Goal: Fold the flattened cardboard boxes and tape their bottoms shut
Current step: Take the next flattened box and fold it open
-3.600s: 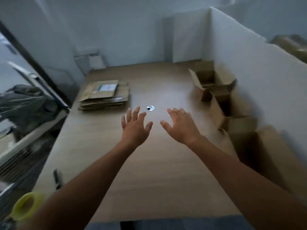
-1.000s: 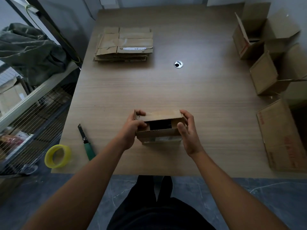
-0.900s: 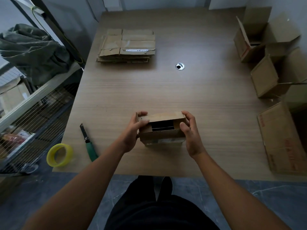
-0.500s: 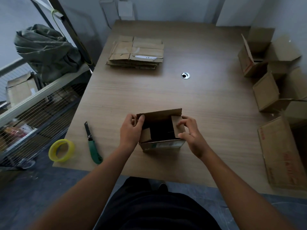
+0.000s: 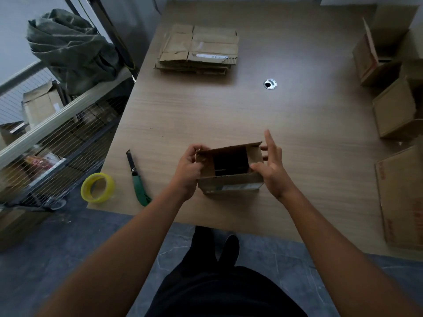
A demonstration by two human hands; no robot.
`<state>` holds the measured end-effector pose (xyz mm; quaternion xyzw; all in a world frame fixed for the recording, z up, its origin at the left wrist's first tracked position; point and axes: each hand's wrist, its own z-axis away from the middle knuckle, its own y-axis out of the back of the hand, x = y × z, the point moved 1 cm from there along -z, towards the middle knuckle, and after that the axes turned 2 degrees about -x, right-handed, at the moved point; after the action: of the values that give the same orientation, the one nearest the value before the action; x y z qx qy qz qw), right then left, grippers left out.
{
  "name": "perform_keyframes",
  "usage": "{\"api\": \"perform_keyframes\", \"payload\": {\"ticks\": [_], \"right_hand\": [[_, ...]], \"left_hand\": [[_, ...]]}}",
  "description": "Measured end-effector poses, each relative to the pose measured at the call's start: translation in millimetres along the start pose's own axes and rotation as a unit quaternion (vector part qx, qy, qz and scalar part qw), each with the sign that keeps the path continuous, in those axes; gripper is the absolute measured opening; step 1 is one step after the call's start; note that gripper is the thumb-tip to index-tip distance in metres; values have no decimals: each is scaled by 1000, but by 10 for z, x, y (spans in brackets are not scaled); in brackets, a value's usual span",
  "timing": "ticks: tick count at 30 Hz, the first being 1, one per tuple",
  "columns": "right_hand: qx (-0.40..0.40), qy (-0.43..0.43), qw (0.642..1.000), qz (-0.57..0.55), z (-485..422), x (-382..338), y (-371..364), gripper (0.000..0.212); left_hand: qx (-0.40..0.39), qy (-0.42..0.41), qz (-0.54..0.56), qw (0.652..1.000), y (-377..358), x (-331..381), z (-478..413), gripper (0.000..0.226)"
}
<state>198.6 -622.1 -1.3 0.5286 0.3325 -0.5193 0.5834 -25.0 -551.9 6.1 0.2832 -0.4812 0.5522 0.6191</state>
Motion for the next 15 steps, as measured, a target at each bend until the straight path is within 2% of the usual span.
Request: {"api": "perform_keyframes", "payload": {"ticks": [3, 5, 8, 10, 11, 13, 15], "right_hand": [[49, 23, 998, -22, 76, 29, -82, 50], [111, 33, 992, -43, 96, 73, -150, 36], [182, 21, 981, -56, 41, 106, -237, 11], [188, 15, 980, -61, -12, 74, -285, 6], [192, 16, 979, -65, -30, 58, -301, 7], [218, 20, 973, -71, -14, 11, -308, 12], [234, 7, 969, -77, 72, 43, -307, 21]], "left_hand": [[-20, 46, 115, 992, -6, 11, 83, 27], [-69, 40, 98, 992, 72, -27, 169, 25], [-135, -8, -127, 983, 174, -153, 303, 24], [-137, -51, -288, 946, 214, -245, 371, 18], [-126, -71, -343, 928, 224, -274, 395, 22], [-91, -83, -388, 914, 210, -267, 445, 32], [-84, -84, -406, 906, 168, -236, 472, 57]]}}
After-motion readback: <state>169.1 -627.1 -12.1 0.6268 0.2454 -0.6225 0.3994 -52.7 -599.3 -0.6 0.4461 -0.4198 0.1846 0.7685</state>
